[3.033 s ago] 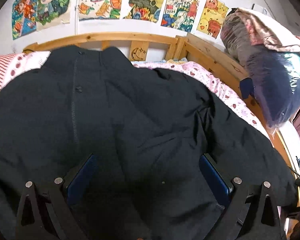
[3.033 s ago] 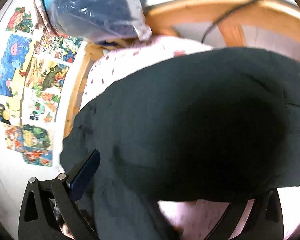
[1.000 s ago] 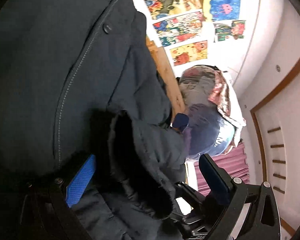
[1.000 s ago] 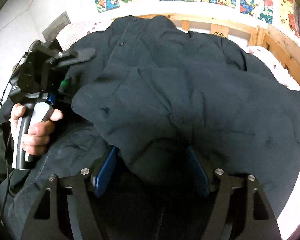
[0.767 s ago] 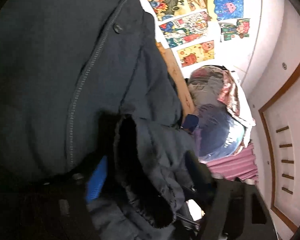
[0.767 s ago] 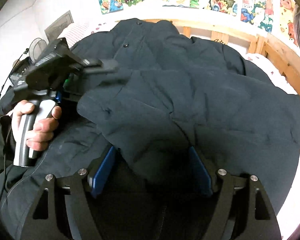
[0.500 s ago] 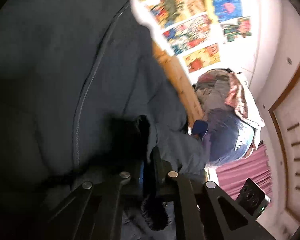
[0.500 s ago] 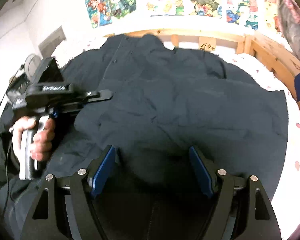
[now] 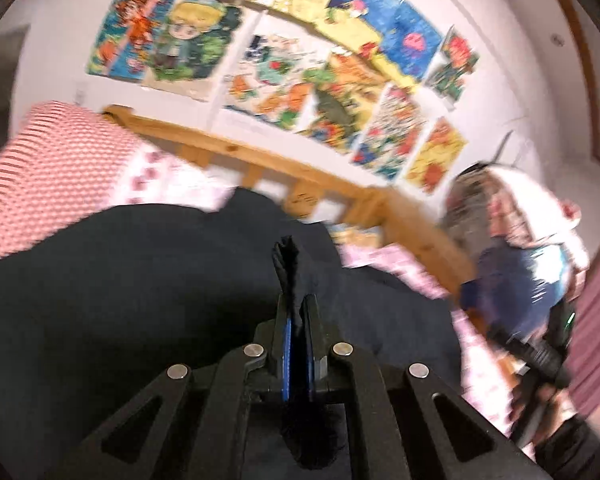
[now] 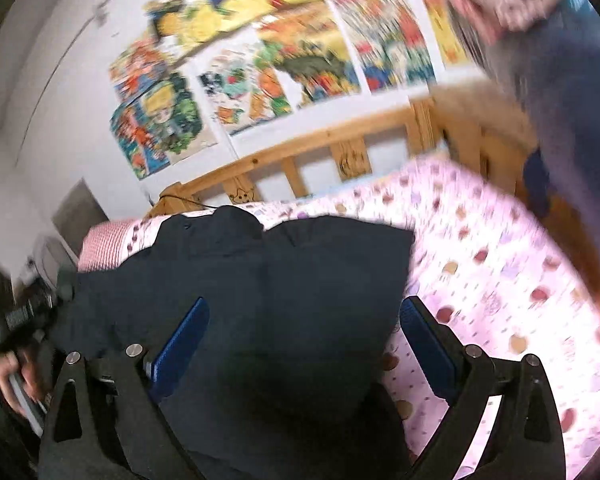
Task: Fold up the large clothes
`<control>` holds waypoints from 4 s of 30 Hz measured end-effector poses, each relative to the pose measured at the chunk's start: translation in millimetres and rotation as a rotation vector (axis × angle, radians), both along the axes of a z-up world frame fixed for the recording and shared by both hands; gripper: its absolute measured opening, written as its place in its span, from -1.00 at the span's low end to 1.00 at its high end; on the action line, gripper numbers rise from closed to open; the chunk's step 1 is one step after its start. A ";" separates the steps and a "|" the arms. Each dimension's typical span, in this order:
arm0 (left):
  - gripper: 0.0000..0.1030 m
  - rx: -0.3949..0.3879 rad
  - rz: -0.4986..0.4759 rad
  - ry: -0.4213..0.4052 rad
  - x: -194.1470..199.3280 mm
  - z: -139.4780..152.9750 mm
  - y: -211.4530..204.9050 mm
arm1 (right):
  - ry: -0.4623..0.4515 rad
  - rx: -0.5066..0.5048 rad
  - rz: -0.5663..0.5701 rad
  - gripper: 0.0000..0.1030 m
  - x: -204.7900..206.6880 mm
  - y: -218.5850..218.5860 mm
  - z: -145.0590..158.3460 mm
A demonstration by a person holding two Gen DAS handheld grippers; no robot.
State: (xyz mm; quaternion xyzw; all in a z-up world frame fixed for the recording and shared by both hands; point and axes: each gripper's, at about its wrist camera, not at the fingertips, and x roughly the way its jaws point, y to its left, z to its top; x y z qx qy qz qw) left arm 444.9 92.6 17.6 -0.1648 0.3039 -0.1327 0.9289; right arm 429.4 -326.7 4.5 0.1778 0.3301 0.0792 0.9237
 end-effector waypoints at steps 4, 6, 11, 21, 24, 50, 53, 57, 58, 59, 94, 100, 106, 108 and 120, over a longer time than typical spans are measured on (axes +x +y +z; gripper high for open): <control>-0.89 0.018 0.055 0.132 14.8 -35.3 20.0 | 0.138 0.003 -0.002 0.83 51.1 -8.0 -46.9; -0.89 -0.001 0.066 0.186 24.2 -50.8 28.1 | 0.191 -0.030 0.017 0.83 70.1 -1.6 -66.0; -0.89 -0.005 0.075 0.172 24.5 -57.7 31.8 | 0.199 0.132 0.016 0.83 96.5 -1.9 -97.0; -0.89 0.041 0.063 0.144 11.4 -65.1 24.4 | 0.155 0.035 0.016 -0.73 87.5 23.8 -75.4; -0.89 0.076 0.030 0.091 2.6 -48.1 10.7 | 0.110 -0.046 -0.017 -0.80 75.1 25.4 -30.8; -0.80 0.219 0.055 0.243 20.6 -91.8 -2.1 | 0.352 -0.340 0.111 0.71 79.4 19.0 -85.0; -0.78 0.251 0.060 0.260 24.2 -96.5 -5.6 | 0.388 -0.299 0.089 0.86 87.2 11.5 -101.9; -0.76 0.212 0.041 0.255 24.2 -92.8 -1.4 | 0.342 -0.331 0.061 0.90 80.9 10.3 -84.4; -0.74 0.200 0.039 0.250 23.2 -89.2 0.4 | 0.335 -0.342 0.049 0.90 78.8 11.3 -79.8; -0.71 0.189 0.045 0.237 19.9 -83.4 2.5 | 0.327 -0.359 0.034 0.90 76.7 12.6 -73.7; 0.90 -0.373 0.778 0.168 -270.3 -83.5 228.8 | 0.116 -0.517 0.363 0.90 23.3 345.2 -63.0; 0.19 -0.217 0.758 0.175 -253.7 -72.2 231.6 | 0.152 -0.480 0.377 0.91 30.0 343.3 -68.5; -0.77 -0.021 0.704 0.117 -234.2 -23.7 234.2 | 0.133 -0.523 0.383 0.91 25.2 335.2 -51.2; -0.81 0.040 0.667 0.078 -223.1 -2.0 230.0 | 0.134 -0.501 0.387 0.91 20.7 325.9 -40.4; -0.83 0.304 0.266 -0.254 -130.0 131.8 103.3 | 0.101 -0.417 0.243 0.91 20.1 223.0 -9.5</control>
